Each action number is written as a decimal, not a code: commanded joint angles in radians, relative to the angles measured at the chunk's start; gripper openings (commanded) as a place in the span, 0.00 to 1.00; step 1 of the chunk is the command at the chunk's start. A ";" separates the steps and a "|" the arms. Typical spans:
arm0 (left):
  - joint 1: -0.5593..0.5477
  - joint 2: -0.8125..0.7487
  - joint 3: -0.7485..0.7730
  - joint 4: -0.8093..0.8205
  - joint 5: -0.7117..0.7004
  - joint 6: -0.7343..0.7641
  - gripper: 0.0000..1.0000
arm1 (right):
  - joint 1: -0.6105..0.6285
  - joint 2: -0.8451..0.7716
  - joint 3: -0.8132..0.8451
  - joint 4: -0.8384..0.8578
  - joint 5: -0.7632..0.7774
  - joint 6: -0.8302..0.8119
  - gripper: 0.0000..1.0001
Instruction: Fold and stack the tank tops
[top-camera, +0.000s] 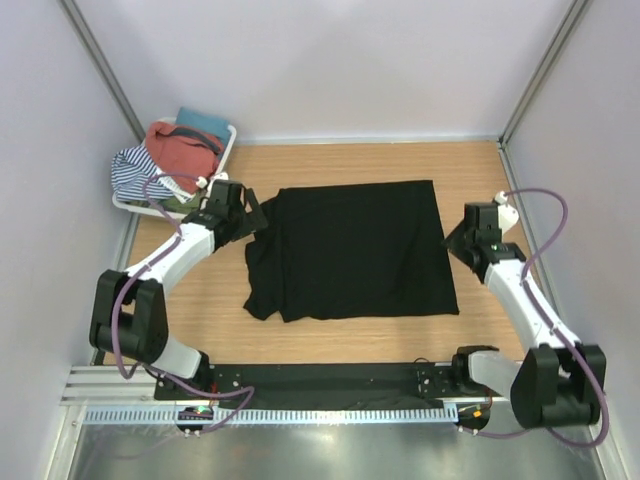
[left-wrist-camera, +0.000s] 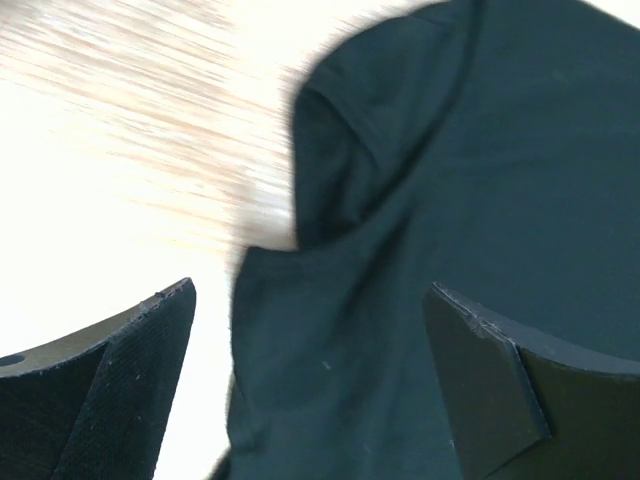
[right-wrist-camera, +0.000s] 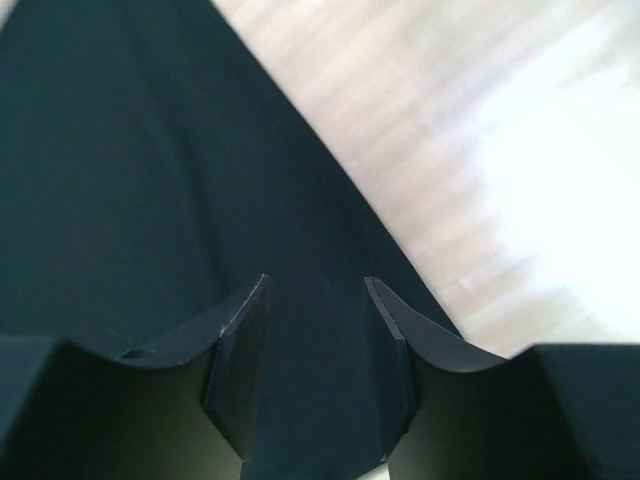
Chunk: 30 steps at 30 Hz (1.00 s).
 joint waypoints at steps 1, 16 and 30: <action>0.021 0.061 0.066 0.042 -0.009 0.003 0.93 | 0.002 -0.107 -0.072 -0.108 0.053 0.091 0.47; 0.032 0.472 0.361 0.037 -0.055 0.024 0.59 | 0.002 -0.202 -0.301 -0.091 -0.023 0.181 0.40; 0.052 0.557 0.480 -0.017 -0.223 0.101 0.00 | 0.002 -0.133 -0.308 -0.049 0.017 0.229 0.29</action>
